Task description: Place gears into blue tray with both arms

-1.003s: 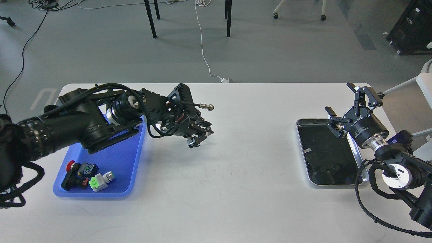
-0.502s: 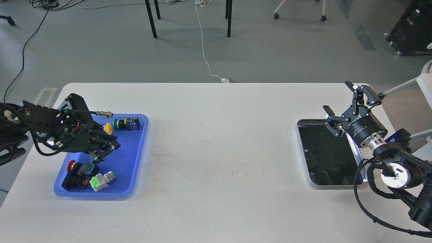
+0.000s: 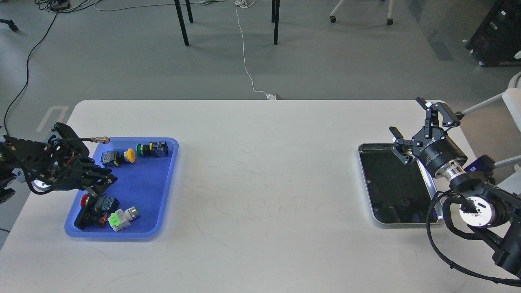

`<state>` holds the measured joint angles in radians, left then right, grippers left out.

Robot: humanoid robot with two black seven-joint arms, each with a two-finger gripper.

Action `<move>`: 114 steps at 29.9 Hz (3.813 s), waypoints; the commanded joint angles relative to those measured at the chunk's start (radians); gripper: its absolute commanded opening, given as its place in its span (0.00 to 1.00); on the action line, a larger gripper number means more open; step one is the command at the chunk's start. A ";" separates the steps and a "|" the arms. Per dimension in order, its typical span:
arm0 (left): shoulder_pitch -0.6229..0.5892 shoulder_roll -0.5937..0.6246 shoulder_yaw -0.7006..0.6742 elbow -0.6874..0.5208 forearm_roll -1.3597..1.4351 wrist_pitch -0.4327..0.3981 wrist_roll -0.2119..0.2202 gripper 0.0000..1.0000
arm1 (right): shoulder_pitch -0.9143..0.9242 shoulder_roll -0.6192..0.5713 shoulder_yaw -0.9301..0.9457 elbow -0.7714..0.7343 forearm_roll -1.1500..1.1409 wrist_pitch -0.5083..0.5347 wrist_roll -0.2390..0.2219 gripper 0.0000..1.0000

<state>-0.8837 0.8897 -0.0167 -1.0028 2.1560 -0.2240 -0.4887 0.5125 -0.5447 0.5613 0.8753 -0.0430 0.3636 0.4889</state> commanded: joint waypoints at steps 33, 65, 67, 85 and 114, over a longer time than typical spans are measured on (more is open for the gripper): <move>0.356 -0.219 -0.691 -0.419 -1.378 0.006 0.000 0.98 | 0.055 -0.290 -0.104 0.232 -0.412 0.066 0.000 0.99; 0.555 -0.426 -0.905 -0.415 -1.490 -0.003 0.101 0.98 | 0.669 -0.379 -0.776 0.360 -1.873 0.125 0.000 0.91; 0.555 -0.425 -0.905 -0.415 -1.490 -0.003 0.101 0.98 | 0.664 -0.362 -0.782 0.360 -1.873 0.125 0.000 0.84; 0.557 -0.425 -0.916 -0.415 -1.490 0.000 0.101 0.98 | 0.603 -0.252 -0.797 0.220 -1.871 0.101 0.000 0.69; 0.555 -0.420 -0.917 -0.415 -1.490 -0.008 0.102 0.98 | 0.581 -0.213 -0.797 0.188 -1.870 0.083 0.000 0.19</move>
<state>-0.3281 0.4680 -0.9328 -1.4174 0.6657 -0.2299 -0.3867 1.0937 -0.7578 -0.2363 1.0630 -1.9128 0.4464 0.4888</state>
